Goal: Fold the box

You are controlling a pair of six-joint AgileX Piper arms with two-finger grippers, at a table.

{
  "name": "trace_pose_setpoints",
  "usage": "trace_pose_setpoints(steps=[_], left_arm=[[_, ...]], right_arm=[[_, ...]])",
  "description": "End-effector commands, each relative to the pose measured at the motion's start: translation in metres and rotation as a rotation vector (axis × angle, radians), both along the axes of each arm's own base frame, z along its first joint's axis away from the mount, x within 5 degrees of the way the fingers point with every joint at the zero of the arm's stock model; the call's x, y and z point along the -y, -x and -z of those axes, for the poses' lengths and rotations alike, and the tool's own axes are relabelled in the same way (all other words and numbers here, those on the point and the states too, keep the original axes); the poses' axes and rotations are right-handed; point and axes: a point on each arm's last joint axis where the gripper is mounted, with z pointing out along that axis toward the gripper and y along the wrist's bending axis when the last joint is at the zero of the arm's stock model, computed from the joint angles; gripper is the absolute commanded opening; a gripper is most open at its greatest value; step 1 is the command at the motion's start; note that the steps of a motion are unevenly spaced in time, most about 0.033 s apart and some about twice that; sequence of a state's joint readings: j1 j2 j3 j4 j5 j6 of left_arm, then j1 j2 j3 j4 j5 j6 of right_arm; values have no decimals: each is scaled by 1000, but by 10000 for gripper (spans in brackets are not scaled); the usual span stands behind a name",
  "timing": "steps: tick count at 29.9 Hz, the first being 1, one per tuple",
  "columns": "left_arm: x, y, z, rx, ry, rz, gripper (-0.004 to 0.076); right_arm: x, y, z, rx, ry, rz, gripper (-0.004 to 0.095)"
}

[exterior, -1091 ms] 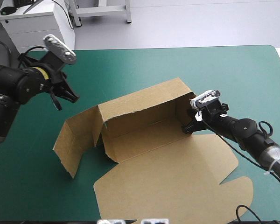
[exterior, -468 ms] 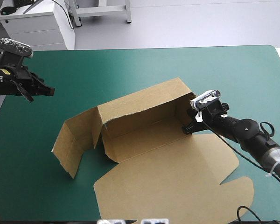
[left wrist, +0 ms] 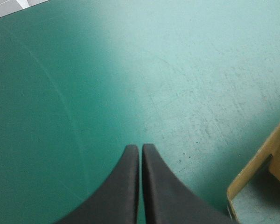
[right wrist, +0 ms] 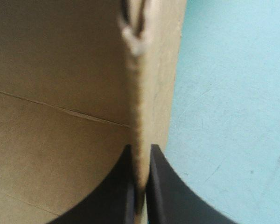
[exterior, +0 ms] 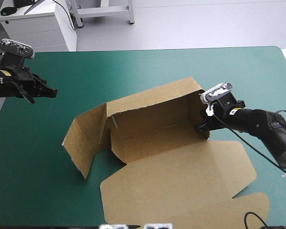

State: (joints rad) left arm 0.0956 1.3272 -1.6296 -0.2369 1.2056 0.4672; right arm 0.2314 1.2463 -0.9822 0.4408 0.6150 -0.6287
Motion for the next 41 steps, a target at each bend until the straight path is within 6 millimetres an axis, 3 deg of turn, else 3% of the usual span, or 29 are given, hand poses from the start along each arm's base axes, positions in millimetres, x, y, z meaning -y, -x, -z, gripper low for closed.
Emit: trace_pose_setpoints(steps=[1, 5, 8, 22, 28, 33, 36, 41], left_arm=[[3, 10, -21, 113, 23, 2, 7], [3, 10, -21, 109, 22, 3, 8], [3, 11, -20, 103, 22, 4, 7], [3, 12, -19, 90, 22, 7, 8], [3, 11, -19, 86, 22, 8, 7], [4, 11, -18, 81, 22, 9, 7], [4, 11, -18, 78, 23, 9, 7], [3, 11, -17, 71, 12, 6, 7]], right_arm=[[2, 6, -38, -30, -29, 41, -18], [4, 4, -56, -130, -18, 94, -18], [4, -4, -54, -231, 21, 110, -18], [-10, -83, 15, -535, 110, 217, -19], [-15, -100, 39, -603, 118, 215, -19], [-16, -105, 40, -569, 108, 221, -15], [-16, -107, 35, -551, 105, 221, 50], [-17, -108, 17, -538, 103, 210, 341]])
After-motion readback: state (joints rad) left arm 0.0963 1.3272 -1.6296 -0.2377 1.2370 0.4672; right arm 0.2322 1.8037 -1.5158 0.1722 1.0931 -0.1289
